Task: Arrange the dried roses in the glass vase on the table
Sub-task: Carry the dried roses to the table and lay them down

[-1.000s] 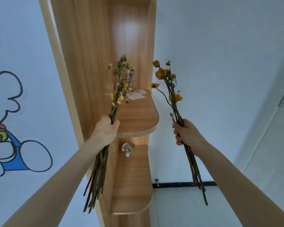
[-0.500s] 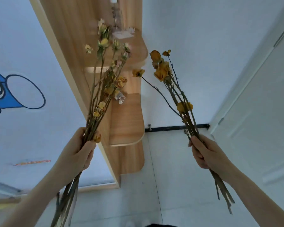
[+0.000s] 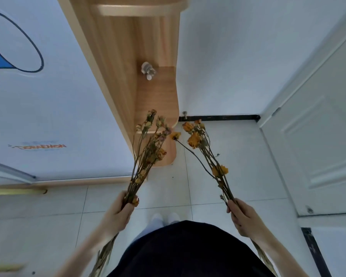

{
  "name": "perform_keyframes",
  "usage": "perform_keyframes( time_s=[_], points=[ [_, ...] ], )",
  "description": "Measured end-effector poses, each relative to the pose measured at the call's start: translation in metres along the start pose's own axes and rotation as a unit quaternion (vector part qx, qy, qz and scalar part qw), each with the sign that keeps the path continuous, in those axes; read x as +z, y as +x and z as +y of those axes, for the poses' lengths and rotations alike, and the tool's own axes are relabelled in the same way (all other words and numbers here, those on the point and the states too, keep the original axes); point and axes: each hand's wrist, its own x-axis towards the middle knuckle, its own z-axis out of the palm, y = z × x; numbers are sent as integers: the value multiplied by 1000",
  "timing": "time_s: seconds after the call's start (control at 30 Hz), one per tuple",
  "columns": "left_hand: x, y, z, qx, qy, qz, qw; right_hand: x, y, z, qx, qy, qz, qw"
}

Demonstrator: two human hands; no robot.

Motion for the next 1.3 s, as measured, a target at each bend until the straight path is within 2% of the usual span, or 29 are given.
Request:
perform_keyframes(
  time_s=[0.33, 0.77, 1.03, 1.3],
  points=[
    [-7, 25, -27, -70, 26, -25, 997, 31, -4, 7, 65, -28, 23, 997],
    [-11, 69, -16, -64, 161, -152, 973, 72, -26, 40, 145, 111, 129, 975],
    [30, 83, 2, -50, 221, -223, 948, 67, -73, 78, 164, 217, 232, 934],
    [121, 73, 14, -15, 310, -325, 894, 57, -153, 130, 189, 278, 347, 876]
  ],
)
